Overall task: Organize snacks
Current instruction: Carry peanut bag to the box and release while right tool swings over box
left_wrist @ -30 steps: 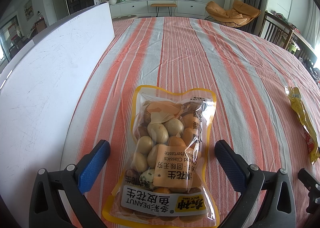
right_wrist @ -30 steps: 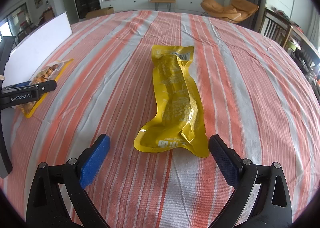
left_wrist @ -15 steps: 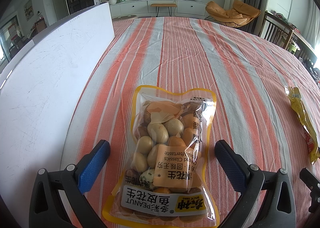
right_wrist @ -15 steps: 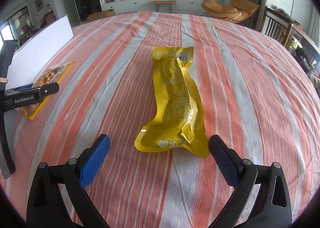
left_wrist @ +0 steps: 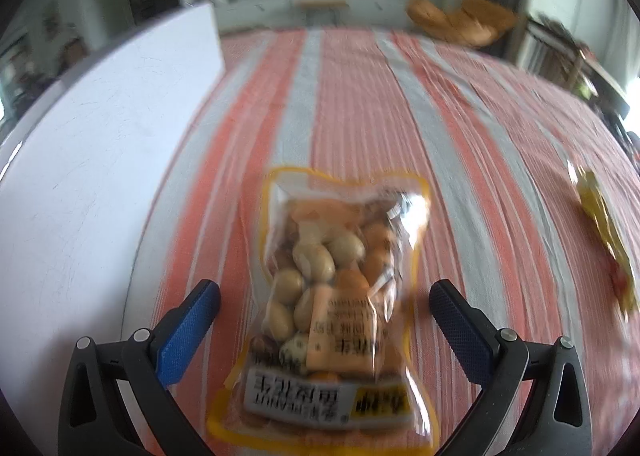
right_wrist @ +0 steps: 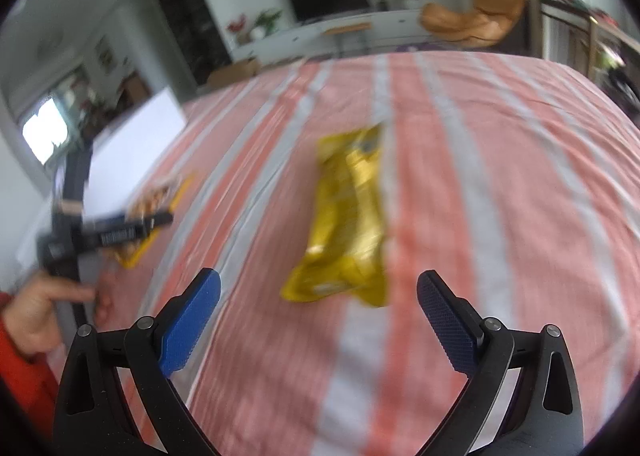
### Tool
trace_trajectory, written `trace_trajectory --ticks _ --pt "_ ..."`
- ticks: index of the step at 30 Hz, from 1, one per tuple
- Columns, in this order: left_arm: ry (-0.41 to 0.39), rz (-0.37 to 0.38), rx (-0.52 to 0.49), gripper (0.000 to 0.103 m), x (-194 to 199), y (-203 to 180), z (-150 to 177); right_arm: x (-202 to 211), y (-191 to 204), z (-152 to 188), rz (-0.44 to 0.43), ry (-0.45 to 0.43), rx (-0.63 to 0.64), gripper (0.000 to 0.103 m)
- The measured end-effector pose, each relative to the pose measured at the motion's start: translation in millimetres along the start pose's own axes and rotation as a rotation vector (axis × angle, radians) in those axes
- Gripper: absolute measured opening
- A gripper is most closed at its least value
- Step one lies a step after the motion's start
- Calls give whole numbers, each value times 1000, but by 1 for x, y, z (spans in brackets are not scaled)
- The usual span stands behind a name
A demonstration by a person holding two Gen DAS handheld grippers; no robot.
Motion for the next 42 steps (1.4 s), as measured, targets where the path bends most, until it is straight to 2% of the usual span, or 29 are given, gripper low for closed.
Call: trace_trajectory --ticks 1,3,5,8,10,11,12,13,14,17,19,21,23,24,27,28,31,33,36,38,39,40,42 --pt "61 21 -34 103 0 -2 2 4 -14 -8 12 16 -32 100" --pt "123 69 -46 103 2 -4 4 0 -35 -20 46 77 -75 100" --pt "115 141 -28 103 9 -6 0 -16 -41 -32 44 168 -82 100" --pt "113 129 -34 97 8 -4 -7 -45 -20 -43 12 263 -33 100" --pt "112 69 -55 66 5 0 -8 -76 -6 -39 31 359 -4 99" --pt "104 57 -82 62 8 -2 -9 -88 -5 -35 65 396 16 99" --pt "102 78 -85 55 9 -5 -9 -99 -3 -28 112 444 62 97" --pt "103 112 -76 52 12 -7 -8 -99 0 -30 175 435 133 59" --pt "87 130 -66 52 16 -7 -8 -96 0 -33 238 422 185 46" --pt "31 198 -5 51 37 -6 -12 -81 11 -36 155 414 112 42" --pt "-7 311 79 51 63 -8 -19 -65 16 -44 115 374 76 42" --pt "-55 396 133 51 96 -6 -28 -46 30 -58 24 323 1 42" --pt "-113 451 163 51 133 3 -41 -28 57 -81 -55 269 -32 42" --pt "-151 451 168 52 153 15 -48 -21 77 -93 -94 245 -30 42" --pt "-224 368 176 52 197 70 -63 1 154 -124 -242 203 9 43" --pt "-237 316 184 52 207 95 -65 6 192 -132 -303 196 36 43" --pt "-243 97 192 53 217 168 -55 11 289 -134 -444 215 108 44" --pt "-217 5 223 55 214 209 -40 6 343 -125 -505 240 156 44" --pt "-170 -108 281 58 203 260 -11 -13 415 -101 -539 284 225 45" --pt "-158 -148 296 64 198 281 6 -29 447 -84 -565 319 260 52" --pt "-157 -157 301 69 195 284 12 -39 460 -75 -558 333 278 55" --pt "-160 -170 307 77 194 287 17 -49 469 -66 -552 346 292 62" --pt "-178 -206 302 87 196 289 23 -54 471 -53 -525 370 308 64"
Point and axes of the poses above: each gripper's, at about its wrist camera, not at the fingertips, and x roughly against the way its jaws point, y to its left, z to its underside, the point moved 10 cm from there along -x, roughly the way its jaws point
